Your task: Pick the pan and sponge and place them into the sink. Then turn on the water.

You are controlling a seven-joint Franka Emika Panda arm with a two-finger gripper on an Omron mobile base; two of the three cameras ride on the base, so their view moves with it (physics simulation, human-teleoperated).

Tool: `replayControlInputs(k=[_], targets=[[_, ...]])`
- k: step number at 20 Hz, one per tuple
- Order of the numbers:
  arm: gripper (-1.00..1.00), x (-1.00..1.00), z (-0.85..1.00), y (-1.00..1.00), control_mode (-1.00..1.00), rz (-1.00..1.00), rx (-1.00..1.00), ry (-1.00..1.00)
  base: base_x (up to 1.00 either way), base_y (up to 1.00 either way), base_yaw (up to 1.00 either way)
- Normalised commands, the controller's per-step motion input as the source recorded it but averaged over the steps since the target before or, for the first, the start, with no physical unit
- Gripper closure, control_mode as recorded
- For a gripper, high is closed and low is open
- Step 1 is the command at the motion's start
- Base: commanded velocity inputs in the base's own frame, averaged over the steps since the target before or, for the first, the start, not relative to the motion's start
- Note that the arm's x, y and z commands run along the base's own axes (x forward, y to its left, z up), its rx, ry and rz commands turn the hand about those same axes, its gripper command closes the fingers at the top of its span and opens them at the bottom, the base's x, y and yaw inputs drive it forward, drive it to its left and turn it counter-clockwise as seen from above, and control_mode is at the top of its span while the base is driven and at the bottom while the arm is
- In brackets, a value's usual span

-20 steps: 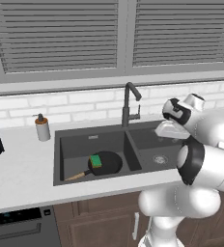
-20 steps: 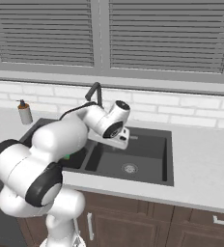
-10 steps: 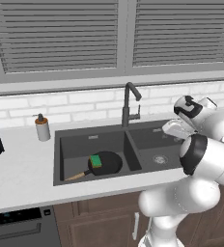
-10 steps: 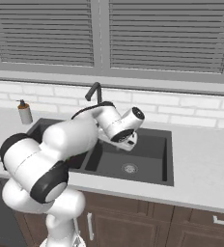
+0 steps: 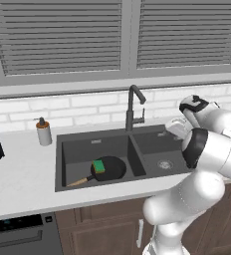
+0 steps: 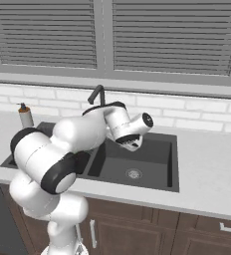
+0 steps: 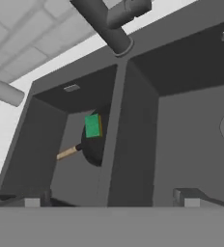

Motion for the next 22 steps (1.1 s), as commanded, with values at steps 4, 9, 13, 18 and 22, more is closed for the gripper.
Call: replayControlInputs(k=[4,9,13,18,22], targets=[[-1.00,0.33,0.11,0.00,-1.00,-0.13,0.21,-0.07,0.00,0.00,0.00],[-1.00,0.01,0.00,0.00,-1.00,0.00,0.01,0.00,0.00,0.00,0.00],[-1.00,0.15,-0.01,0.19,-1.00,0.00,0.00,-0.05,0.00,0.00,0.00],[-1.00,0.25,0.00,0.21,-1.00,-0.03,0.02,-0.05,0.00,0.00,0.00],[-1.00,0.34,0.00,0.12,-1.00,-0.07,0.06,-0.01,0.00,0.00,0.00]])
